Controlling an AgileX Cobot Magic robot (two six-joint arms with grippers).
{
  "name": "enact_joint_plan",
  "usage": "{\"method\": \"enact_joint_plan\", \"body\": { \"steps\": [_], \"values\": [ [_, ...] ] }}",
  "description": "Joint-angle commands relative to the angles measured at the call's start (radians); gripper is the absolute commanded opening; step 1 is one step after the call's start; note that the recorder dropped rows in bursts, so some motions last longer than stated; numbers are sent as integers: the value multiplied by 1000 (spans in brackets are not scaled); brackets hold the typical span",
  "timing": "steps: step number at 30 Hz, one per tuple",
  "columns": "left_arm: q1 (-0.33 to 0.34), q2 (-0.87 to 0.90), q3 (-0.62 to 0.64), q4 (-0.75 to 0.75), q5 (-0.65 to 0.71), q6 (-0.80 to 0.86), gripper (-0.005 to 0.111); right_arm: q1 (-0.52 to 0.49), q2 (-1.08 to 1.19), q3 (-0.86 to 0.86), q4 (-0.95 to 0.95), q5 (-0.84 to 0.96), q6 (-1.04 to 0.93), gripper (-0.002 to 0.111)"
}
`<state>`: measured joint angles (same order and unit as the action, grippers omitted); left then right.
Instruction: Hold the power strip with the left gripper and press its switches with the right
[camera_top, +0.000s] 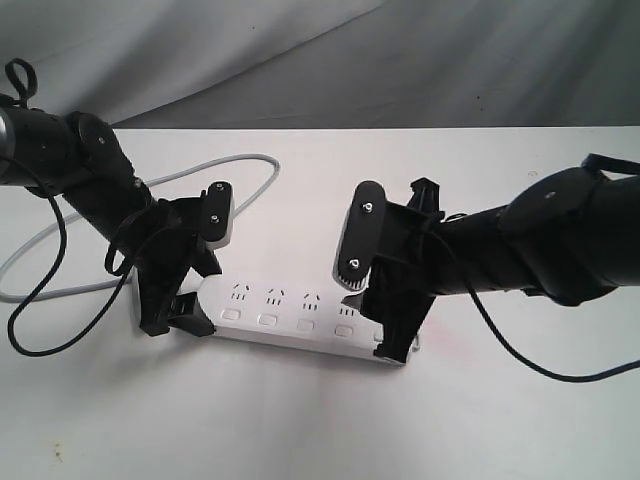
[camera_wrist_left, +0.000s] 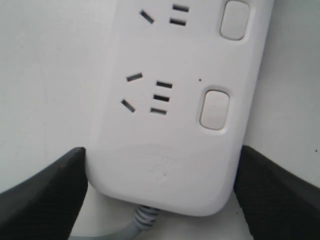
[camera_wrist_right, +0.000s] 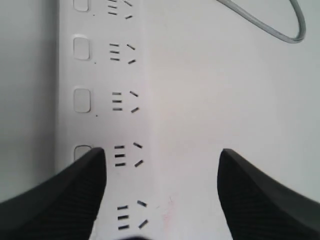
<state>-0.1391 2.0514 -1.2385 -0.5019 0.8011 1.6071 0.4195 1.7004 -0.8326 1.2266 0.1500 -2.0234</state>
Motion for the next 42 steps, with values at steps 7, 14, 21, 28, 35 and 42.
{"method": "enact_joint_plan", "body": {
  "steps": [7, 14, 21, 28, 35, 42],
  "values": [
    [1, 1, -5, -5, 7, -4, 50, -41, 24, 28, 17, -18, 12, 60],
    [1, 1, -5, -5, 7, -4, 50, -41, 61, 28, 22, -7, 12, 60],
    [1, 1, -5, -5, 7, -2, 50, -45, 72, 28, 22, 1, 12, 60],
    [1, 1, -5, -5, 7, -4, 50, -49, 72, 57, 22, 1, 24, 60],
    [1, 1, -5, -5, 7, -1, 50, -49, 95, 57, 22, -1, 24, 60],
    [1, 1, -5, -5, 7, -1, 50, -49, 107, 57, 22, -7, 24, 60]
  ]
}}
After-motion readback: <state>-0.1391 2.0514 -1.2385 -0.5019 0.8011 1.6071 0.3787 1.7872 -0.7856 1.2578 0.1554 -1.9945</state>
